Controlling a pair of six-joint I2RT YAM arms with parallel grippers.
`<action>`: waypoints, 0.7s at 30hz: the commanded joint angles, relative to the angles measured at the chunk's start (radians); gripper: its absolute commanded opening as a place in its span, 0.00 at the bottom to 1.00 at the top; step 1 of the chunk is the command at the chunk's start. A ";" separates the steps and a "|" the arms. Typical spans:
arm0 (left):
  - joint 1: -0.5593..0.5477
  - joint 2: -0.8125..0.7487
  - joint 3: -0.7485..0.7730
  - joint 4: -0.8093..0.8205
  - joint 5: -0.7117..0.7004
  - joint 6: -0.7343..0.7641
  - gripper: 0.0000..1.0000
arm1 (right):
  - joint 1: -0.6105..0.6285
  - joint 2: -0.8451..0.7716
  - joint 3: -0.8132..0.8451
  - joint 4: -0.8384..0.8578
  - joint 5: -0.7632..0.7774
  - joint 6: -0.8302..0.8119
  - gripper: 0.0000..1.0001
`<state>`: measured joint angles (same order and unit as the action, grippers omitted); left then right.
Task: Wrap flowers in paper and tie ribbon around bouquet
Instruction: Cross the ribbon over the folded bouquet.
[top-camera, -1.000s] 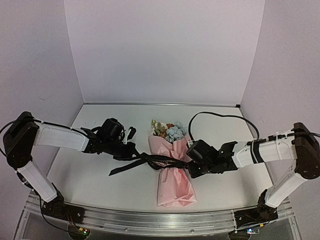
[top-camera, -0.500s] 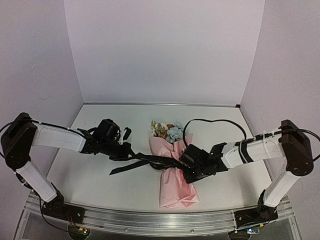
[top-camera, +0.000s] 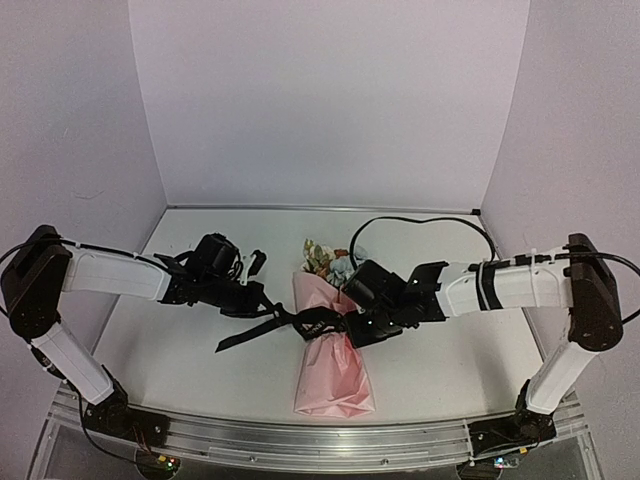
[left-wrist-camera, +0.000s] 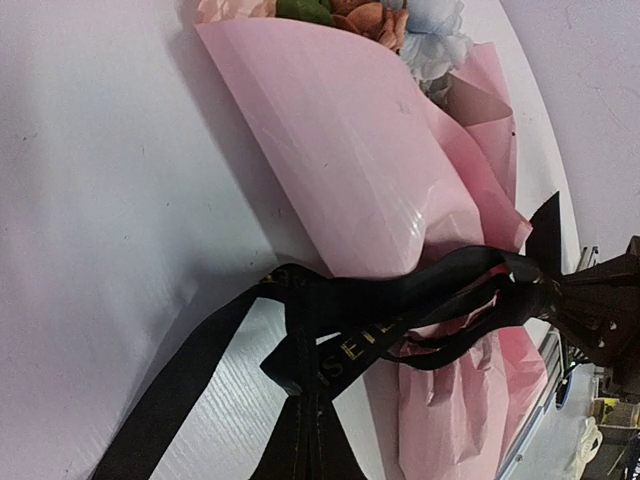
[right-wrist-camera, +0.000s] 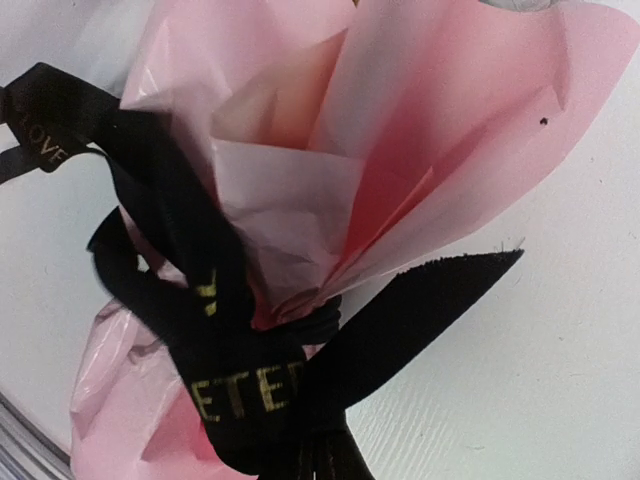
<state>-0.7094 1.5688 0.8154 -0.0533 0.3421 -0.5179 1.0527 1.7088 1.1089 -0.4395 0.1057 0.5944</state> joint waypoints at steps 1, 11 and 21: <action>0.005 -0.016 0.058 0.015 0.023 0.031 0.00 | 0.004 -0.036 0.084 -0.167 -0.011 -0.017 0.00; 0.005 0.000 0.078 0.016 0.055 0.038 0.00 | 0.014 -0.034 0.168 -0.298 -0.118 -0.038 0.00; 0.005 0.016 0.092 0.017 0.073 0.044 0.00 | 0.018 -0.030 0.225 -0.286 -0.295 -0.063 0.30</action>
<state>-0.7094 1.5751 0.8641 -0.0514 0.3950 -0.4942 1.0660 1.6920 1.2784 -0.7095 -0.1067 0.5539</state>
